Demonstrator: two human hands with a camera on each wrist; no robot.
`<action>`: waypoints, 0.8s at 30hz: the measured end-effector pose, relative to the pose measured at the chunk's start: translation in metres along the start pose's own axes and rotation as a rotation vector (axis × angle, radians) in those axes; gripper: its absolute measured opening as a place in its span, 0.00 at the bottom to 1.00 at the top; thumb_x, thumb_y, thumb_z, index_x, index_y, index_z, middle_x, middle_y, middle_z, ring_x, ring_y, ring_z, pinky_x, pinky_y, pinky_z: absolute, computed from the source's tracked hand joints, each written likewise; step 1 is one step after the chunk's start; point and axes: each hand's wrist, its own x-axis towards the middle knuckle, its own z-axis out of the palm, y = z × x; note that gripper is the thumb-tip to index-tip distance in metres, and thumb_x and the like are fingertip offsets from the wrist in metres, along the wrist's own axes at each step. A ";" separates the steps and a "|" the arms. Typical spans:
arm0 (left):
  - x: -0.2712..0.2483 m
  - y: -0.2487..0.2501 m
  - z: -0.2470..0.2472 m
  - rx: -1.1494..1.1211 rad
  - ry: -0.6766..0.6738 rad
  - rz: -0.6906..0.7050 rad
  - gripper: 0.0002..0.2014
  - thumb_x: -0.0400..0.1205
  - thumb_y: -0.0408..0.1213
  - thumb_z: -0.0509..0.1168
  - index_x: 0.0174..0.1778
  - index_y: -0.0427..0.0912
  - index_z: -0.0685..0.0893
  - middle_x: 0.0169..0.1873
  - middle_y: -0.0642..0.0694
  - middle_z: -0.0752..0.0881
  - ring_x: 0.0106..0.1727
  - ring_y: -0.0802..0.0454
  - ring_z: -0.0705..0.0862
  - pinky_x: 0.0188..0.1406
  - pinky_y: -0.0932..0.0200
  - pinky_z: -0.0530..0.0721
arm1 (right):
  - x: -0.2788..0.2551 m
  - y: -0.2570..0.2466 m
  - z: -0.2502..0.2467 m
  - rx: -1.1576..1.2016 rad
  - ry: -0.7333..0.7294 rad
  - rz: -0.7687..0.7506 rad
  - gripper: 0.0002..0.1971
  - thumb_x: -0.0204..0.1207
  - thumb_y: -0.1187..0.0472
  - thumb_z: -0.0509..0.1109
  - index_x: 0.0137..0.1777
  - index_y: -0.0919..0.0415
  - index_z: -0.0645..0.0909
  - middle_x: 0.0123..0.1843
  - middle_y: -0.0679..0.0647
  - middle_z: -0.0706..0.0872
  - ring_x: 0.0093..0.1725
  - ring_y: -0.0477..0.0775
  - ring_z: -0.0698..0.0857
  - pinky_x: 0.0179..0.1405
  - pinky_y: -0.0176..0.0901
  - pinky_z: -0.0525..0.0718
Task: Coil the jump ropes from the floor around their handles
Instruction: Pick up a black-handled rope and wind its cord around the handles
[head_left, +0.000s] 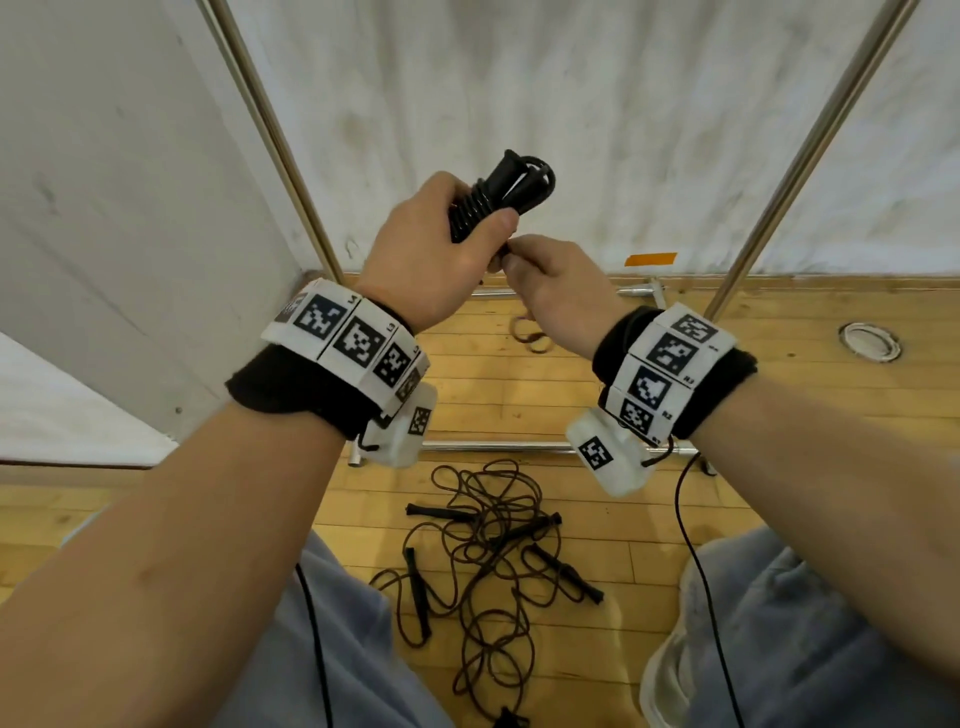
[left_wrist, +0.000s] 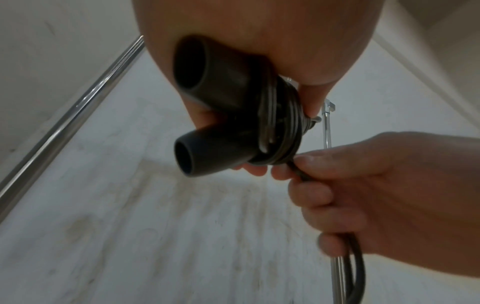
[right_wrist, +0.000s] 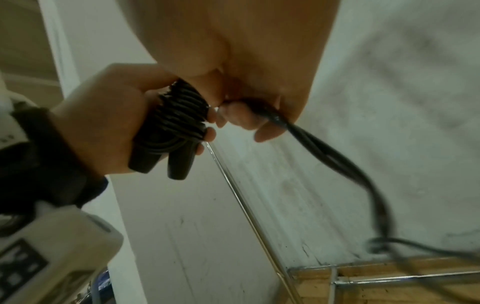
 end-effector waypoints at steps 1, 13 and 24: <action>-0.001 -0.001 -0.001 0.026 -0.004 0.011 0.13 0.81 0.53 0.64 0.49 0.48 0.74 0.34 0.58 0.79 0.34 0.64 0.79 0.29 0.66 0.71 | -0.001 0.000 0.000 -0.028 0.012 -0.014 0.11 0.85 0.59 0.56 0.45 0.54 0.79 0.28 0.45 0.74 0.24 0.39 0.71 0.27 0.33 0.69; -0.009 -0.017 -0.011 0.290 -0.067 0.025 0.21 0.81 0.56 0.62 0.62 0.46 0.74 0.38 0.54 0.79 0.39 0.51 0.81 0.35 0.56 0.75 | 0.000 -0.002 0.004 -0.349 -0.022 -0.064 0.17 0.81 0.57 0.62 0.29 0.53 0.68 0.26 0.47 0.72 0.26 0.45 0.71 0.26 0.38 0.64; -0.007 -0.040 -0.009 0.500 -0.102 -0.030 0.19 0.81 0.55 0.64 0.63 0.49 0.74 0.39 0.53 0.77 0.37 0.48 0.77 0.34 0.56 0.72 | -0.008 0.002 0.001 -0.554 -0.158 -0.093 0.15 0.83 0.50 0.58 0.34 0.50 0.71 0.30 0.46 0.75 0.29 0.45 0.73 0.26 0.40 0.64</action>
